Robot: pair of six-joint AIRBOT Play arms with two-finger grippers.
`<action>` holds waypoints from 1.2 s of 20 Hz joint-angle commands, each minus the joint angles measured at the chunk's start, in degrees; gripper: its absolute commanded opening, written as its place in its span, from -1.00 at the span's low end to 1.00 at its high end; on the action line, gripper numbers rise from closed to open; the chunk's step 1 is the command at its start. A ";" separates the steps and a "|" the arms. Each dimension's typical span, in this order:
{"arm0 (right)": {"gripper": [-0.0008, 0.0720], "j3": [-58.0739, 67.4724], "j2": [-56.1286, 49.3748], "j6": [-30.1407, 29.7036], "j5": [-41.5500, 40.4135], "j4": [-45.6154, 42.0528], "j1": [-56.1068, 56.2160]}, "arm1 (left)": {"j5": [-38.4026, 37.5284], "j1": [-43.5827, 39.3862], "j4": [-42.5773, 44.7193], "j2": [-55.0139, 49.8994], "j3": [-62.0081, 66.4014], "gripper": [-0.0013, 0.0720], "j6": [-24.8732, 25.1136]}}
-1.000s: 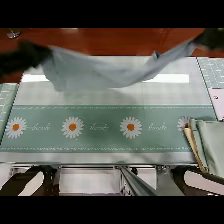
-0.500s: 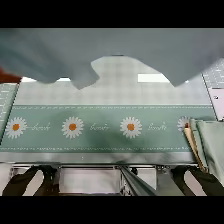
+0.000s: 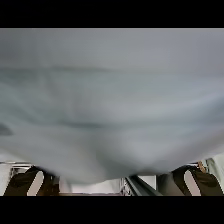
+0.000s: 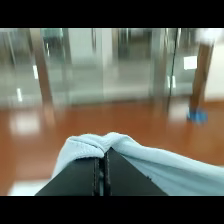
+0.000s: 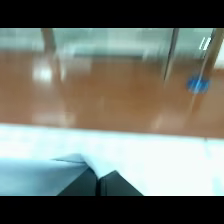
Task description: Fold the shirts.
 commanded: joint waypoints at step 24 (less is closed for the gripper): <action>-0.90 4.11 -75.78 -3.67 -18.18 12.59 7.02 | 16.17 -6.03 -3.72 -60.30 -12.79 -0.91 -6.14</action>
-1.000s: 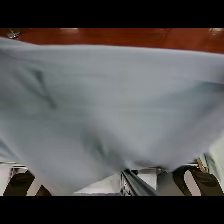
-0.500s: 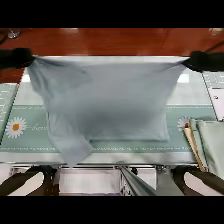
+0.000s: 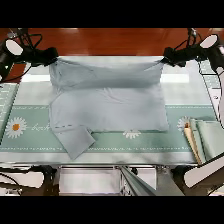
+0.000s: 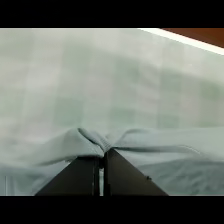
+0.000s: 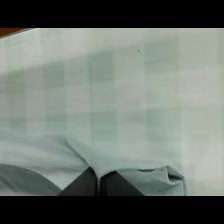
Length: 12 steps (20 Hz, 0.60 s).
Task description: Fold the shirts.
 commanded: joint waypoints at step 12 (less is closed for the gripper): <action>-0.69 -6.34 -4.17 -2.91 18.80 -8.00 -0.31 | -22.97 0.00 10.49 0.55 -12.39 -0.83 7.39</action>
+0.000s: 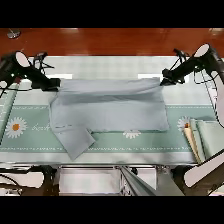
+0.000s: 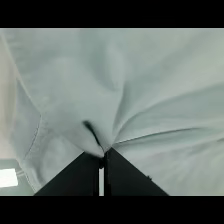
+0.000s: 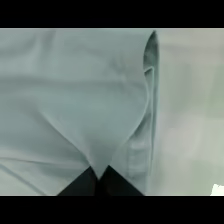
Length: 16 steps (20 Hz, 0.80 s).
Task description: Fold the shirts.
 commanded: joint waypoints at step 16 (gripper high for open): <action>0.72 -61.46 44.52 -11.96 -19.98 23.10 -15.32 | -5.55 32.44 -21.99 31.74 -45.64 0.95 6.45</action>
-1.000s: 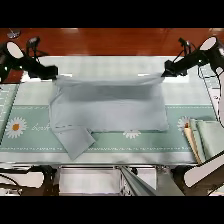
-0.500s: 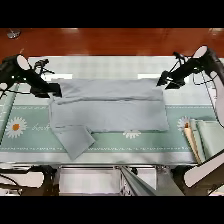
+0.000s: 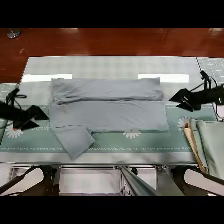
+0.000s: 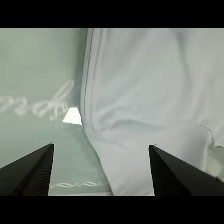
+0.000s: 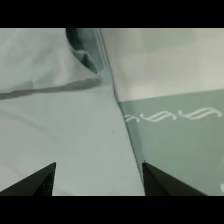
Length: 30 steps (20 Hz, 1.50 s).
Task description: Fold the shirts.
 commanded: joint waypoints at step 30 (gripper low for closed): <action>0.72 -16.35 1.68 5.77 -3.93 -1.95 7.58 | 10.93 -6.51 -21.38 10.49 -23.78 -0.91 11.74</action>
